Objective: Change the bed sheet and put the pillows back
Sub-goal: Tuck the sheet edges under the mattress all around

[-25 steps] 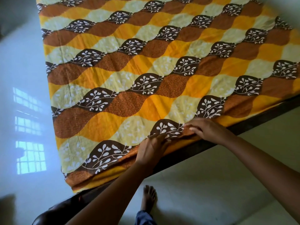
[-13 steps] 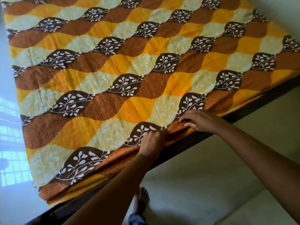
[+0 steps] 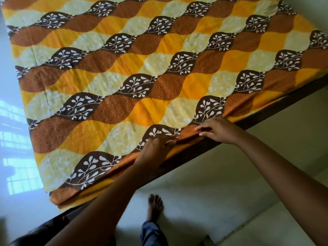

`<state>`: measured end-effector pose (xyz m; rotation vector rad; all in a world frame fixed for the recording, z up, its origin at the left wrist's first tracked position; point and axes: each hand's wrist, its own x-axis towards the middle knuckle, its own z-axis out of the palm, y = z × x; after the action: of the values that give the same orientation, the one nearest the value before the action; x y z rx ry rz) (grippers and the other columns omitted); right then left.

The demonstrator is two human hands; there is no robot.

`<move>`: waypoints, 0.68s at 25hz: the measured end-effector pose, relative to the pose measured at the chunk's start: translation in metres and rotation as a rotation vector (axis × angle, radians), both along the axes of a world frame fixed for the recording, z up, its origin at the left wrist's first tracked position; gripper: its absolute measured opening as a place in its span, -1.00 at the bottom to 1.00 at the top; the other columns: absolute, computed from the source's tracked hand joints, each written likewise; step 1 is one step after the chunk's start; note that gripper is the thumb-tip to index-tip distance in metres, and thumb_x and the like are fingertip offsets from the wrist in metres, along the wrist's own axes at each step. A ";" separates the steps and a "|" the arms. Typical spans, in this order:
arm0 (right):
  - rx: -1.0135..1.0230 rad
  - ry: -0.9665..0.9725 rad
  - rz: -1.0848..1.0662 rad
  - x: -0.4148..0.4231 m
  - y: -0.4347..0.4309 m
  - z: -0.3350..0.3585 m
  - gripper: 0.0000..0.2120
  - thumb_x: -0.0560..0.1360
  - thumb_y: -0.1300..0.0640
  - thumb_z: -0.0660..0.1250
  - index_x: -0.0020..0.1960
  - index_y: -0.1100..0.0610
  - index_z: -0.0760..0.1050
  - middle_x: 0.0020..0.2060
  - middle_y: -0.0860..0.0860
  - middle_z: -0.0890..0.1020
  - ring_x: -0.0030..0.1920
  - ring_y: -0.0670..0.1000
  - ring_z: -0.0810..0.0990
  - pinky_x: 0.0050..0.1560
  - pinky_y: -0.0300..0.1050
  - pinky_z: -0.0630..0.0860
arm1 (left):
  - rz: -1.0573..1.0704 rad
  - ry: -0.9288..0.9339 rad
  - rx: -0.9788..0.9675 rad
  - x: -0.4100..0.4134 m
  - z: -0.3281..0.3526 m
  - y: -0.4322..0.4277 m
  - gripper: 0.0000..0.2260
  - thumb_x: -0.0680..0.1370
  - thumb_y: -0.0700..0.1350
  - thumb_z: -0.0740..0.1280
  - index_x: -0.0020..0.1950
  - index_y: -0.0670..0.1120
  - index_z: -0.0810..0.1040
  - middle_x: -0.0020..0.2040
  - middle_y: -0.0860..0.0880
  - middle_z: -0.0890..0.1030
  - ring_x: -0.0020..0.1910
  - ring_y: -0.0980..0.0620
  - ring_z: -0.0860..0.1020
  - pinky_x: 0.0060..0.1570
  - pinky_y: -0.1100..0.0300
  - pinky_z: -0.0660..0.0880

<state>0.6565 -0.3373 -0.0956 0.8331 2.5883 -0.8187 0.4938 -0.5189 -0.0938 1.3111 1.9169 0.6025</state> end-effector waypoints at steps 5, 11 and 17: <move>-0.086 0.222 0.066 -0.048 -0.079 0.004 -0.68 0.45 0.13 0.40 0.21 0.06 0.55 0.08 0.01 0.63 0.05 -0.09 0.55 0.07 -0.27 0.42 | 0.154 0.158 -0.033 -0.059 0.011 -0.097 -0.67 0.51 -0.15 0.36 0.27 -0.10 0.51 0.21 -0.07 0.57 0.06 0.09 0.55 -0.05 0.39 0.37; 0.007 0.171 0.330 -0.109 -0.139 -0.015 -0.70 0.45 0.13 0.40 0.18 0.10 0.56 0.08 0.05 0.62 0.12 0.03 0.55 0.13 -0.07 0.49 | 0.295 0.260 -0.054 -0.072 -0.012 -0.176 -0.69 0.38 -0.12 0.49 0.10 -0.10 0.64 0.03 -0.05 0.61 -0.05 -0.02 0.55 -0.18 0.15 0.48; -0.165 -0.048 0.453 -0.123 -0.134 -0.010 -0.83 0.45 0.19 0.41 0.04 0.13 0.63 -0.04 0.07 0.67 -0.08 -0.01 0.62 0.02 -0.10 0.53 | 0.191 0.264 0.016 -0.081 -0.007 -0.187 -0.84 0.39 -0.25 0.46 -0.04 -0.13 0.69 -0.17 -0.09 0.68 -0.26 -0.03 0.62 -0.29 0.22 0.48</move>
<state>0.5337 -0.4708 -0.1055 0.2011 2.4795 -0.8414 0.4124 -0.7054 -0.1005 1.2773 2.2765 0.5612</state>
